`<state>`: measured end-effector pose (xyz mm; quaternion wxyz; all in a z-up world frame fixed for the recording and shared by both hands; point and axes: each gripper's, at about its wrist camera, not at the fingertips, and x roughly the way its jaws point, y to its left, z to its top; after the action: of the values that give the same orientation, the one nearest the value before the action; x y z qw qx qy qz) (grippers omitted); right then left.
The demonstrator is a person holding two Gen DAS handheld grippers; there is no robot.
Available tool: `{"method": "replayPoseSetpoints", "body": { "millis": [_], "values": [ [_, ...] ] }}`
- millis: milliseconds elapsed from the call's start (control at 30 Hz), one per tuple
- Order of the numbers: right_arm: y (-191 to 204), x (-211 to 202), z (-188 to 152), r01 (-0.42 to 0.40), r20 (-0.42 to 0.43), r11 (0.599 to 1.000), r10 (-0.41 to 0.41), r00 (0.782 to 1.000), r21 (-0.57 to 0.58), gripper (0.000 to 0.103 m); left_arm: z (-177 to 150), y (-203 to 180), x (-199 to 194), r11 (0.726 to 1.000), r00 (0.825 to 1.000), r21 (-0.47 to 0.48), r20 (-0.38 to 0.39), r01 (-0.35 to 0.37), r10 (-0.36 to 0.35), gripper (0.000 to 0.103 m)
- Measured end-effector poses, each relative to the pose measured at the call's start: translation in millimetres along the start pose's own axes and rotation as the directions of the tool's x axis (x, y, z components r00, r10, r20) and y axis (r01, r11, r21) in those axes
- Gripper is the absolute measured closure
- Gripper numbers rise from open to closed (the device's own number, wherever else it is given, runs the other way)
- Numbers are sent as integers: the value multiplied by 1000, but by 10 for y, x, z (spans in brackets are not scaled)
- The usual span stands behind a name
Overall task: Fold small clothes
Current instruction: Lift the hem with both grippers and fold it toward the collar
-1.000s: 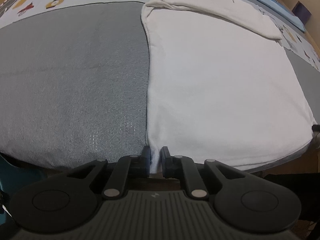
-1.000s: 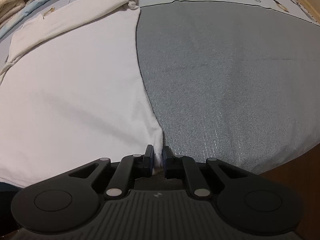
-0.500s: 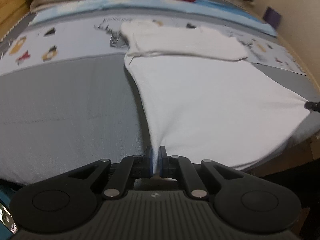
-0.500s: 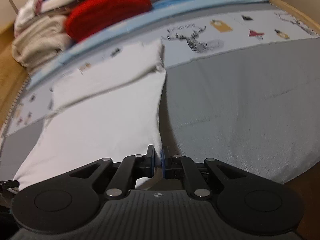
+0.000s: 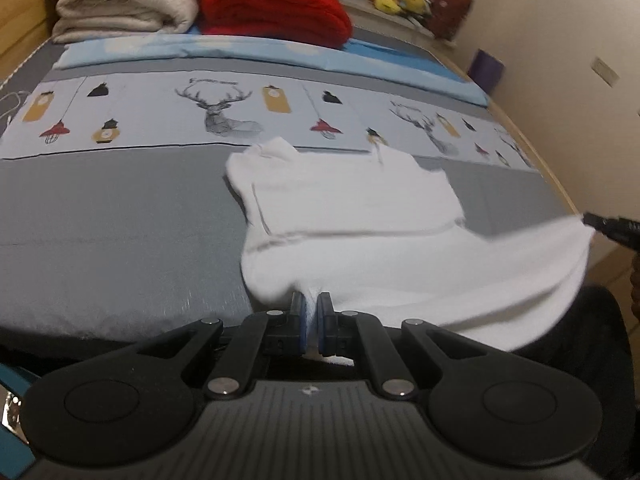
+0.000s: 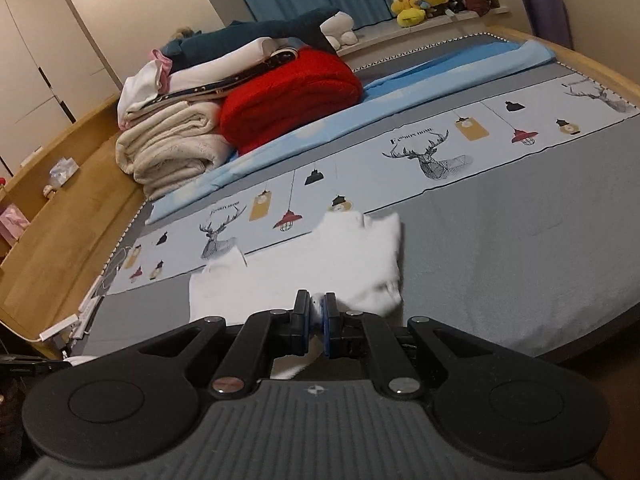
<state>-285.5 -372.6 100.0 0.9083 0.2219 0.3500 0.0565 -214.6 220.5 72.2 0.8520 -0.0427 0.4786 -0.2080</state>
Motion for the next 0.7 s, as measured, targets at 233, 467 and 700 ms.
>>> {"method": "replayPoseSetpoints", "body": {
  "millis": [233,467,700],
  "values": [
    [-200,1102,422,89,-35,995,-87,996,46,97,774,463,1209,993,999,-113,2,-44,44,98],
    [-572,2501,743,197,-91,979,-192,977,49,97,1207,1050,2407,958,995,-273,-74,-91,74,98],
    [-826,3099,831,218,-106,962,-202,974,166,97,1590,1209,2692,935,998,-351,-8,-56,56,96]
  ]
}}
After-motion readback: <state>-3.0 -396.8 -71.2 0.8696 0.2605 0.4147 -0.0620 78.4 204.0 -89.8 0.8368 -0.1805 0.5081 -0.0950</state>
